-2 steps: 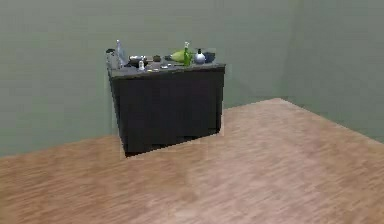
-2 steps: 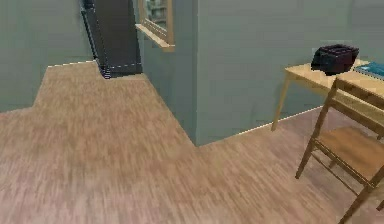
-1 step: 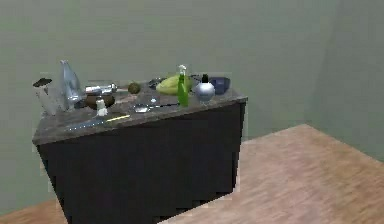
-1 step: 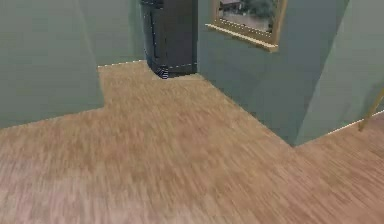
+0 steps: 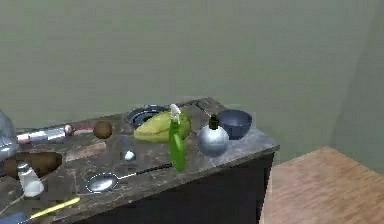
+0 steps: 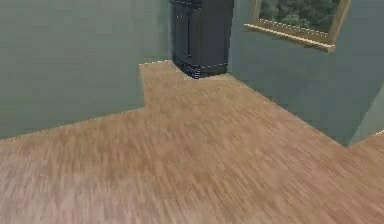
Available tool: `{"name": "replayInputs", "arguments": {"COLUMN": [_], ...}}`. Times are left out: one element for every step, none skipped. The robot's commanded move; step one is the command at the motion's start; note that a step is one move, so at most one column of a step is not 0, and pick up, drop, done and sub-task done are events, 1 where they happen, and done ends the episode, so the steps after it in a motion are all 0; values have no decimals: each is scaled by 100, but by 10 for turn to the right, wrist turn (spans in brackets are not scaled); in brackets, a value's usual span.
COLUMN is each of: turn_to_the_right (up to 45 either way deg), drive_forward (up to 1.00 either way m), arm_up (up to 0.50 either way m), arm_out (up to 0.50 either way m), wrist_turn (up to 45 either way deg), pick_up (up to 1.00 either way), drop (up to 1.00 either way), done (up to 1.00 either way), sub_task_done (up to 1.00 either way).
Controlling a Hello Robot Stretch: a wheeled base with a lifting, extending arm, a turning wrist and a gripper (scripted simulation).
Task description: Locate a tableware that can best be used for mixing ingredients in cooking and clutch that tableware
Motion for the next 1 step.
{"name": "replayInputs", "arguments": {"turn_to_the_right": [-450], "drive_forward": [0], "arm_up": [0], "arm_out": [0], "wrist_turn": [0], "pick_up": [0], "drop": [0], "done": [0], "sub_task_done": [0]}}
